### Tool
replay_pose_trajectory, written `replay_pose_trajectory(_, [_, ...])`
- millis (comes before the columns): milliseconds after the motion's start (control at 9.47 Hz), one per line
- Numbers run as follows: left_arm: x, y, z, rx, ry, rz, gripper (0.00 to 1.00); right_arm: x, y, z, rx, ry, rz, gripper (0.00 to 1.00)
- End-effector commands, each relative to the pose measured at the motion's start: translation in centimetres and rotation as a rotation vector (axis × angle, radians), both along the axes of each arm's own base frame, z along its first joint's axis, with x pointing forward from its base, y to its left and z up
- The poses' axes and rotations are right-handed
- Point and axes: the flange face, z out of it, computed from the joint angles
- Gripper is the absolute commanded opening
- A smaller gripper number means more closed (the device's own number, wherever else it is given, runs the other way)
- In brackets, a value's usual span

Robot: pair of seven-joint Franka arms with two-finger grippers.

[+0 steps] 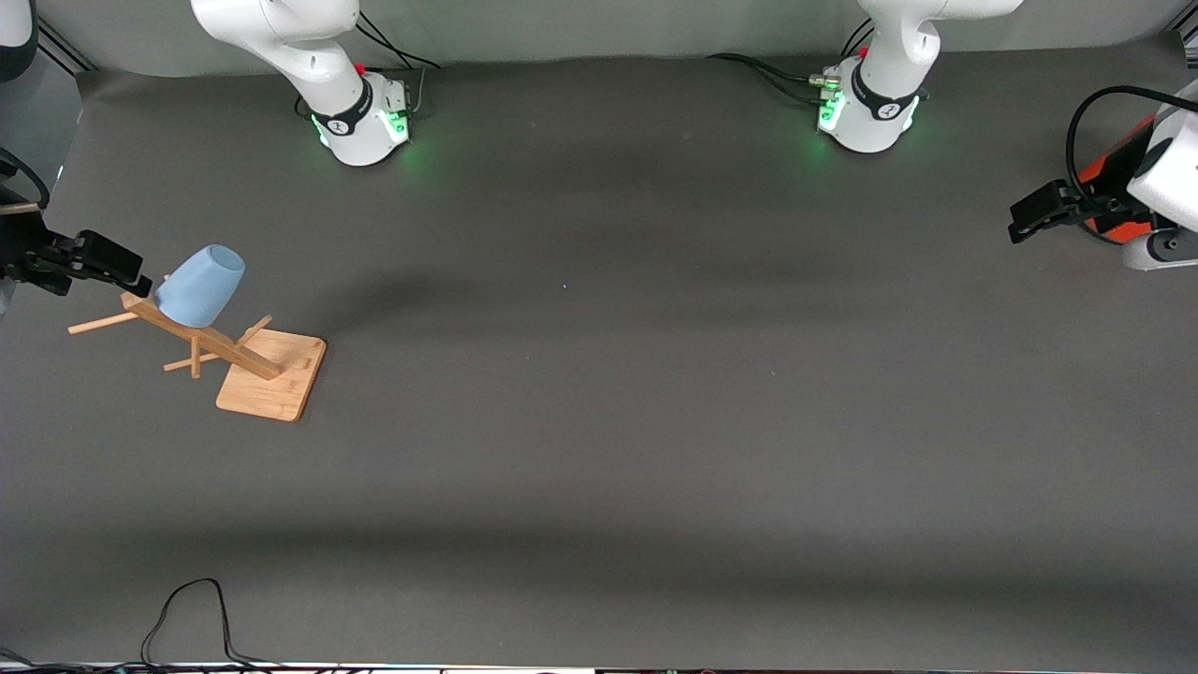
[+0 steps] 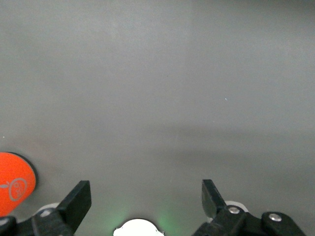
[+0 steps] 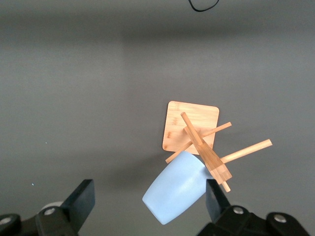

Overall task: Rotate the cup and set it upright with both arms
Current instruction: 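Move the right gripper toward the blue cup on the wooden stand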

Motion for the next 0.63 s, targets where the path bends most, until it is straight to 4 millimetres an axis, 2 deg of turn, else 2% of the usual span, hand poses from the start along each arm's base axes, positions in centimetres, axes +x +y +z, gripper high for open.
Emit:
replay_pose_trajectory(0, [-0.78,-0.35,0.23,0.012,-0.001,-0.032,1.00,-0.07,-0.34,0.45,-0.009,-0.012,0.019,1.00])
replay_pose_trajectory(422, [-0.69,-0.55,0.11,0.012,0.004,-0.023,1.00,-0.10,-0.46,0.14,-0.004,-0.004,0.015,1.00])
replay_pose_trajectory(528, [-0.64,-0.43,0.03,0.009,0.006,-0.022,1.00,-0.73,-0.50,-0.32,-0.004,0.008,0.015,1.00])
